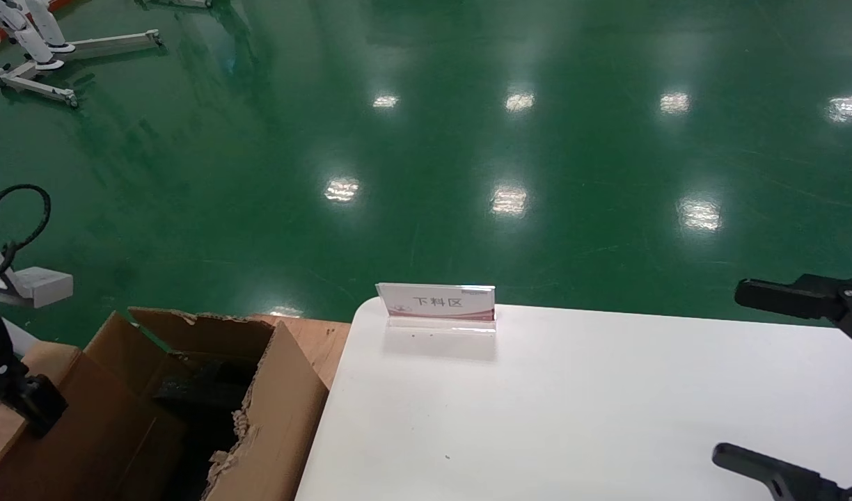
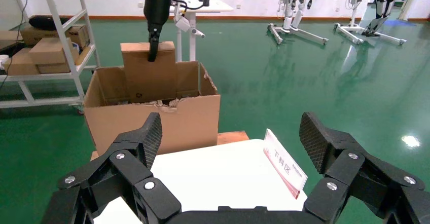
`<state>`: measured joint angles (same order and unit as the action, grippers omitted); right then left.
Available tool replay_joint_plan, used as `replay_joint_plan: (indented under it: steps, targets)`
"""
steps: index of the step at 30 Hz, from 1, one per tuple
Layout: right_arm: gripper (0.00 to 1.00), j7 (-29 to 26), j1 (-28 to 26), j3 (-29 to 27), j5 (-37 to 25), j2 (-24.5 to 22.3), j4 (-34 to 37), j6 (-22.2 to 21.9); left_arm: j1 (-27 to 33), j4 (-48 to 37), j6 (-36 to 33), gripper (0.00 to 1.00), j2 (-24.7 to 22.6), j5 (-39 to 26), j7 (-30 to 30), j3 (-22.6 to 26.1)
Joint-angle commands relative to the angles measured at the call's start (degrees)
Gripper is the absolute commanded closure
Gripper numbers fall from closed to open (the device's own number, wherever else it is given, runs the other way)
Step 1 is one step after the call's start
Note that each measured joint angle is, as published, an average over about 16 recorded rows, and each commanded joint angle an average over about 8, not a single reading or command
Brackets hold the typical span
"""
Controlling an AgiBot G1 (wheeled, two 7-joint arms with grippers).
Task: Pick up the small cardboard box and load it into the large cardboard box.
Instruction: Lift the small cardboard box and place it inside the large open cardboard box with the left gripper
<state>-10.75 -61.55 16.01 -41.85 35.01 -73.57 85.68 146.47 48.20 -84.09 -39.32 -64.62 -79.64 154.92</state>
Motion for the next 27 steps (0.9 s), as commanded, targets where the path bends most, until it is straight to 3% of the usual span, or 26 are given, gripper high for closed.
replay_joint_plan:
  steps: [1,27]
  targets:
    - [0.00,0.00,0.00,0.00,0.00,0.00,0.00,0.00,-1.03,-0.69,0.32,1.00,-0.45,-0.11,-0.08,-0.29]
    - [0.00,0.00,0.00,0.00,0.00,0.00,0.00,0.00,-10.17,-6.64,3.35,1.00,-2.99,0.50,0.93,-2.05]
